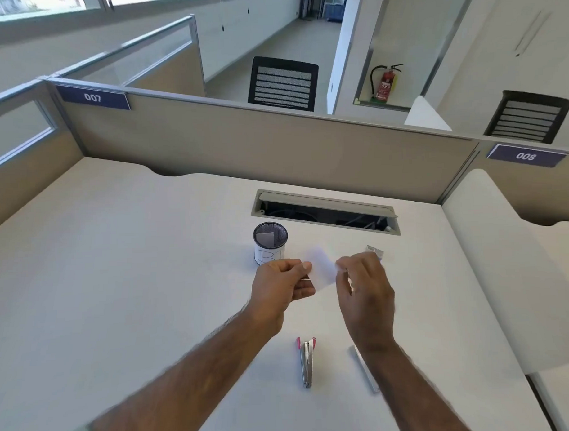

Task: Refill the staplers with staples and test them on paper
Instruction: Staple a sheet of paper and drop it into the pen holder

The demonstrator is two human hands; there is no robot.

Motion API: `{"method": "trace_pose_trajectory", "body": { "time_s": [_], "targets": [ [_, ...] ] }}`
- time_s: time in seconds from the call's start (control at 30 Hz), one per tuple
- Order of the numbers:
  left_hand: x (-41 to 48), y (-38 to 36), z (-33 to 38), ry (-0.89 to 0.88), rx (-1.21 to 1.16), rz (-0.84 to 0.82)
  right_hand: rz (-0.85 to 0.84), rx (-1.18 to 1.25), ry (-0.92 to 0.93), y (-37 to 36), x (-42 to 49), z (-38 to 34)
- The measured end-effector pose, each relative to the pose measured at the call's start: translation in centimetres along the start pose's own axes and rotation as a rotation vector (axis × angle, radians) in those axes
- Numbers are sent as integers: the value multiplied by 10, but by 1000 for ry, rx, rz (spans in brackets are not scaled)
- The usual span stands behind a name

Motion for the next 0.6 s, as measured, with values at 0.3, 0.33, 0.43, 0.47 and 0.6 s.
{"method": "trace_pose_trajectory", "body": {
  "time_s": [0.3, 0.33, 0.43, 0.47, 0.6],
  "targets": [
    [-4, -11, 17, -18, 3, -110, -27, -231, 304, 10, -1, -5],
    [-5, -12, 18, -19, -4, -118, -24, -231, 327, 11, -1, -7],
    [-8, -16, 22, -26, -49, -143, -40, -227, 373, 11, -2, -10],
    [-8, -17, 23, -30, -62, -150, -51, -233, 383, 11, -3, -11],
    [-9, -18, 22, -45, -50, -148, -114, -215, 395, 10, -5, -8]
  ]
}}
Point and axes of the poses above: each hand's wrist, its own x-axis towards the middle knuckle, its own y-axis out of the back of the hand, z = x × y, the point moved 3 cm from there along x, towards the middle knuckle, and after that the axes turned 14 degrees about -y, right-handed, at the moved point
